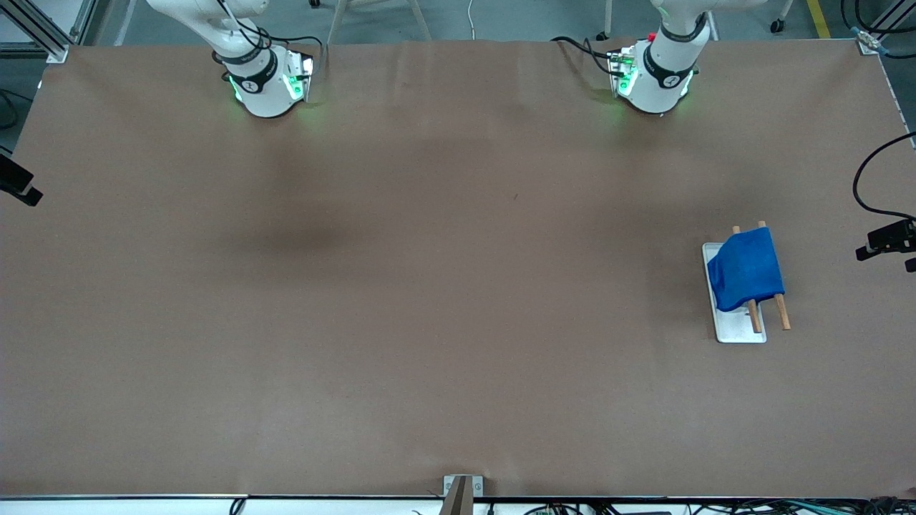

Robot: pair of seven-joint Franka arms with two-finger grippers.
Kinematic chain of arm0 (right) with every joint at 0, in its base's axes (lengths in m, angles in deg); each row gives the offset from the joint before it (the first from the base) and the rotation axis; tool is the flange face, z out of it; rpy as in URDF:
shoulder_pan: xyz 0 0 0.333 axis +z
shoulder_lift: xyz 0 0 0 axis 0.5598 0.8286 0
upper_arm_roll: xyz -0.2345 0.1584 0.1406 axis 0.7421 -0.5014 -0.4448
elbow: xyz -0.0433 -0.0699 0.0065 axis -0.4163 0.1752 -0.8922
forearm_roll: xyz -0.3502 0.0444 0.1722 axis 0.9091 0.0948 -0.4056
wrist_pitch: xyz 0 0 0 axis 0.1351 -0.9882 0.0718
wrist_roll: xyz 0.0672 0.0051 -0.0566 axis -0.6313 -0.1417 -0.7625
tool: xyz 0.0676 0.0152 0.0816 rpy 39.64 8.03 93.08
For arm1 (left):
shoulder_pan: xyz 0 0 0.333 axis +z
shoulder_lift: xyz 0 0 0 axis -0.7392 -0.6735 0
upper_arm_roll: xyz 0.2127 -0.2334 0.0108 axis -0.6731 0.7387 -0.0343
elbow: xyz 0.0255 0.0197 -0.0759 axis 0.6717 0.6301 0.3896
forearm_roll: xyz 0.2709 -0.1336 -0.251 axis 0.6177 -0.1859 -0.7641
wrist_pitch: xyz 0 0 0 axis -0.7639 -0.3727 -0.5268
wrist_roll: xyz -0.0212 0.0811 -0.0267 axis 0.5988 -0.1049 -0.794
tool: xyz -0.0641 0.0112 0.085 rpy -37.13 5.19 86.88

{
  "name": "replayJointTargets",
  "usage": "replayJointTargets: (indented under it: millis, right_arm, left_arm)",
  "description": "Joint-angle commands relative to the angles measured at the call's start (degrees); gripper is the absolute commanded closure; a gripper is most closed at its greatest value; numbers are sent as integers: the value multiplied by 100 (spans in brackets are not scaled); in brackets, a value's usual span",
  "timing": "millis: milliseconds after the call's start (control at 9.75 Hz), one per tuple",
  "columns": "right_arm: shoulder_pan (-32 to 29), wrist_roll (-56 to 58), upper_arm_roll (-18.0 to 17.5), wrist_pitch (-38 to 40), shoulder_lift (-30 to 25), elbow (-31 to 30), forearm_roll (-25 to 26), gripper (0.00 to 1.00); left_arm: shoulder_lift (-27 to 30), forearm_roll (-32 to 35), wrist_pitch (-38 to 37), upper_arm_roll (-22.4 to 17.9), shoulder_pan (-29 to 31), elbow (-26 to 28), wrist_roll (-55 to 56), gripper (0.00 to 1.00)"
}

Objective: Right arm passes towel to left arm to hang
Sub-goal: 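Lower the towel over the wooden dowels and open the left gripper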

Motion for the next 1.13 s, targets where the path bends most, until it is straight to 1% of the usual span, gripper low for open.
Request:
replayJointTargets:
  millis: [0, 205, 308, 410, 513, 718, 923, 1026]
  right_arm:
    - [-180, 33, -207, 16, -5, 19, 25, 0]
    - [-154, 24, -206, -2, -5, 19, 8, 0]
    - [-137, 24, -198, -54, 4, 19, 8, 0]
    - [-145, 24, -180, -89, 4, 37, 8, 0]
    - [-145, 24, -180, -63, 4, 28, -1, 0]
    - [-93, 24, -171, -72, 4, 19, 8, 0]
    - [-110, 24, -162, -72, 4, 19, 8, 0]
    - [-101, 24, -162, -98, 13, 28, 8, 0]
  left_arm:
    - [692, 667, 35, 718, -11, 515, 1099, 0]
    - [1185, 1162, 18, 1510, 7, 770, 2261, 0]
    - [1396, 1303, -131, 1810, -2, 771, 2648, 0]
    - [1538, 1496, -358, 2082, -2, 745, 2939, 0]
    - [1609, 1524, -622, 2189, -2, 649, 3038, 0]
    - [1443, 1524, -1158, 2208, -63, -95, 3003, 0]
    - [961, 1542, -2026, 2199, -72, -1244, 3013, 0]
    - [907, 1542, -2213, 2191, -72, -1468, 3021, 0]
